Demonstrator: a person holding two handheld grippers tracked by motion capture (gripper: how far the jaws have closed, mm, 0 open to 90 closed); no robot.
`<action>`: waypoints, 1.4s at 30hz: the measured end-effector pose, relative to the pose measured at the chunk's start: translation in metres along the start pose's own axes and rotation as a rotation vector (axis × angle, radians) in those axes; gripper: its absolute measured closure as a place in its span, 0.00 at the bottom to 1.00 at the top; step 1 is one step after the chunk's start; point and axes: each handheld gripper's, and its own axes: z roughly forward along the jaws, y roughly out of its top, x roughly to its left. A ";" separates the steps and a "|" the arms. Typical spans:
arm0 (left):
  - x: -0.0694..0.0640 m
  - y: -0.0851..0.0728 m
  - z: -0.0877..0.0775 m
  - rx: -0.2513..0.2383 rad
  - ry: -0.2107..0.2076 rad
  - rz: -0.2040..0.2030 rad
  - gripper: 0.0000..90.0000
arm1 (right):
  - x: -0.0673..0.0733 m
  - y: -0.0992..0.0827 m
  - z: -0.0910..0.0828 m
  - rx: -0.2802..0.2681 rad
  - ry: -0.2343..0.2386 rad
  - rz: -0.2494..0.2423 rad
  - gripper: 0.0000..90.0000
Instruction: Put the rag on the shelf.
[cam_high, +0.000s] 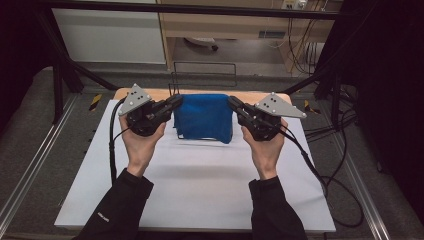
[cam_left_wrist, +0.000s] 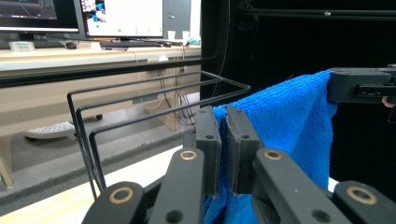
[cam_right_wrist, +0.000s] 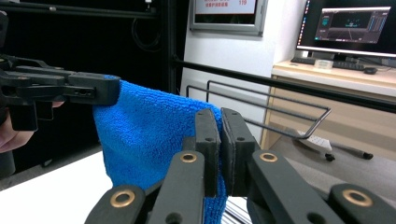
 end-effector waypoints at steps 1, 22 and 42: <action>0.000 0.001 0.000 -0.005 0.001 -0.001 0.94 | 0.000 0.001 0.000 -0.008 0.001 0.000 0.96; 0.007 0.044 0.004 -0.109 0.021 0.014 0.94 | -0.010 0.043 0.012 -0.075 -0.027 -0.034 0.96; 0.020 0.090 0.018 -0.150 0.050 0.043 0.95 | -0.022 0.083 0.026 -0.097 -0.042 -0.077 0.96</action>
